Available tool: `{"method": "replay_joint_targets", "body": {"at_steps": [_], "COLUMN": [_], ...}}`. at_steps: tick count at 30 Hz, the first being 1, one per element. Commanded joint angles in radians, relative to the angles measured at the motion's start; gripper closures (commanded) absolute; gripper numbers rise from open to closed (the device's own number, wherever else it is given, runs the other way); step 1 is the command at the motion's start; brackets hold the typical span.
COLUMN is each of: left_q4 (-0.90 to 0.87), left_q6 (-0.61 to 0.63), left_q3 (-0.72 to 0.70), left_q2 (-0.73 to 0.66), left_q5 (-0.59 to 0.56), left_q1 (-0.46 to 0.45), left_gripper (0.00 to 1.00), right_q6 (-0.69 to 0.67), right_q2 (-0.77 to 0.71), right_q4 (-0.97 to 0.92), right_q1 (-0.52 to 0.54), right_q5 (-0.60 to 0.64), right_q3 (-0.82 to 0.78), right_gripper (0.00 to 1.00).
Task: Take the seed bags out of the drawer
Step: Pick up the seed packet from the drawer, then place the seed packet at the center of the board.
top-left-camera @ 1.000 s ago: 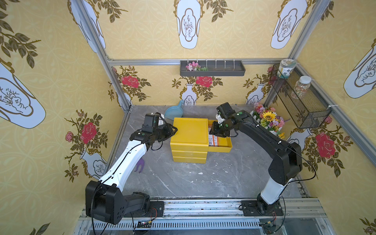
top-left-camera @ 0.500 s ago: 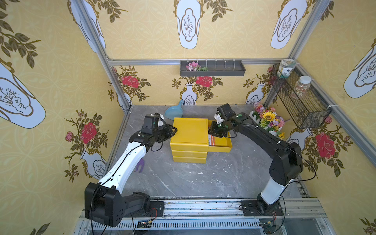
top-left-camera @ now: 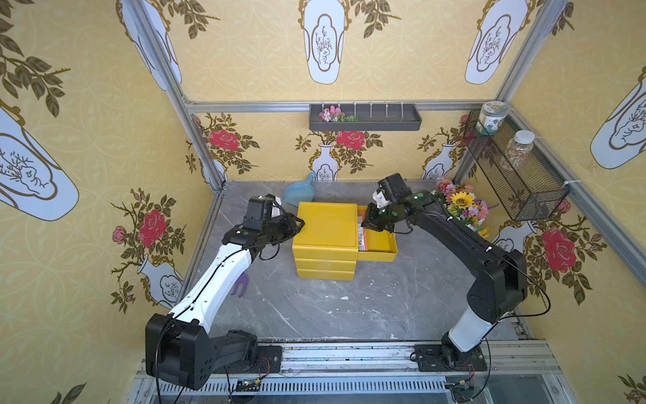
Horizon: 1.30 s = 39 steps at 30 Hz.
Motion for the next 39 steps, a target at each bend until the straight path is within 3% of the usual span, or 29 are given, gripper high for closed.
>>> {"method": "replay_joint_targets", "body": {"at_steps": [1, 7, 20, 33, 39], "left_q4": [-0.205, -0.204, -0.201, -0.201, -0.2], "left_q6": [0.009, 0.004, -0.002, -0.002, 0.0], "left_q3": [-0.016, -0.018, -0.027, -0.015, -0.003], "left_q2": [0.021, 0.025, 0.034, 0.051, 0.053], "left_q5": [-0.047, -0.051, -0.064, -0.063, -0.064], "left_q1": [-0.002, -0.002, -0.002, -0.002, -0.002], "left_gripper": [0.57, 0.58, 0.58, 0.58, 0.58], "right_q6": [-0.039, -0.112, -0.189, -0.268, -0.309], "right_q2": [-0.024, -0.064, -0.147, -0.184, -0.198], "right_q4": [-0.059, -0.156, -0.238, -0.3, -0.268], "right_q1": [-0.009, -0.052, -0.184, -0.458, -0.56], "right_q5": [0.05, 0.097, 0.073, 0.033, 0.084], "right_q3": [0.035, 0.08, 0.169, 0.261, 0.17], "right_gripper": [1.0, 1.0, 1.0, 1.0, 1.0]}}
